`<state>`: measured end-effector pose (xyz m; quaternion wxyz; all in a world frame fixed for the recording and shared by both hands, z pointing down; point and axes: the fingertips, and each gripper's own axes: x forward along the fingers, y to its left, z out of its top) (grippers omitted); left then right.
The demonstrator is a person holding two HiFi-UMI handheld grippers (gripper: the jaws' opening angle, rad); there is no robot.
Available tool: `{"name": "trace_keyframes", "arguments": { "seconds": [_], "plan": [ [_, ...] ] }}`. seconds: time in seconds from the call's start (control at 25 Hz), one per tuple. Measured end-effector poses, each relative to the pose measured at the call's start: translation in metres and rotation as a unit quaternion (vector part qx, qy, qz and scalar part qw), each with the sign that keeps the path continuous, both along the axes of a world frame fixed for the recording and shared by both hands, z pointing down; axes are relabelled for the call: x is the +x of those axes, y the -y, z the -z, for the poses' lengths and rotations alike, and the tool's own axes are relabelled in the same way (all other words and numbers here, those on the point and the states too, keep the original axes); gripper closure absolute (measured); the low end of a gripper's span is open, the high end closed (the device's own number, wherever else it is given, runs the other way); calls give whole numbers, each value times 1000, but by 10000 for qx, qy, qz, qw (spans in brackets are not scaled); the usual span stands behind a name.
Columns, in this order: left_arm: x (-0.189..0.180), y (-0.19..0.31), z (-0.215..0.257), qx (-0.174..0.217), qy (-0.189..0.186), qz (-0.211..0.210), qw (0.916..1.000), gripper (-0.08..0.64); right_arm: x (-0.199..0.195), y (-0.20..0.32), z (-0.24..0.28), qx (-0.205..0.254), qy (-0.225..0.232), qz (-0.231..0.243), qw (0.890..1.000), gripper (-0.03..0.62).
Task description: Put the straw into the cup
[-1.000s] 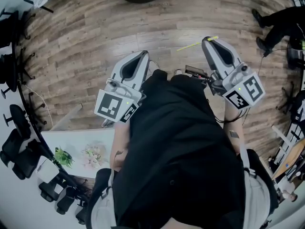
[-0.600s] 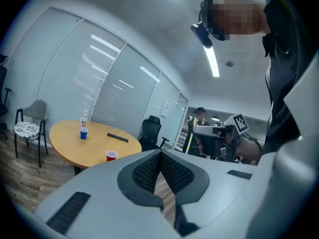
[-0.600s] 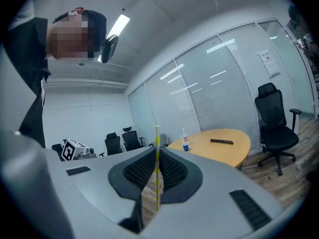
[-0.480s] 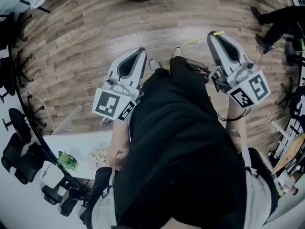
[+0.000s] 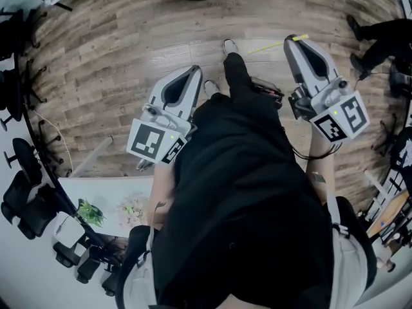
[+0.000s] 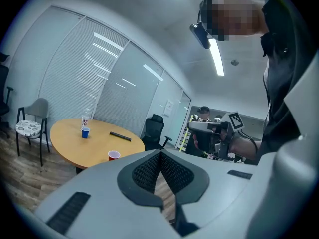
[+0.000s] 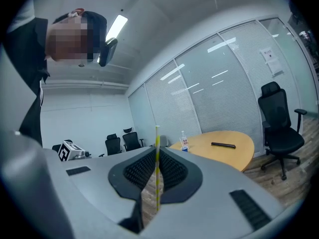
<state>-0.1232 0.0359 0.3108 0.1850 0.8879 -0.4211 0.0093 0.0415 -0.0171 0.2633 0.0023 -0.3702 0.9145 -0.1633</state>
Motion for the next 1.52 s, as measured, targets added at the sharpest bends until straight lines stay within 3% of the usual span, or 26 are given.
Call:
{"name": "trace_keyframes", "arguments": {
  "seconds": [0.4, 0.88, 1.32, 1.52],
  "plan": [
    [18, 90, 20, 217, 165, 295, 9992, 549, 9, 97, 7, 133, 240, 349, 9990, 557],
    [44, 153, 25, 174, 281, 900, 9954, 549, 10, 196, 2, 50, 535, 992, 9936, 557],
    [53, 183, 23, -70, 321, 1552, 9873, 549, -48, 275, -43, -1, 360, 1793, 9831, 557],
    [58, 191, 17, -149, 305, 1703, 9848, 549, -68, 297, -65, -39, 382, 1909, 9809, 557]
  ]
}}
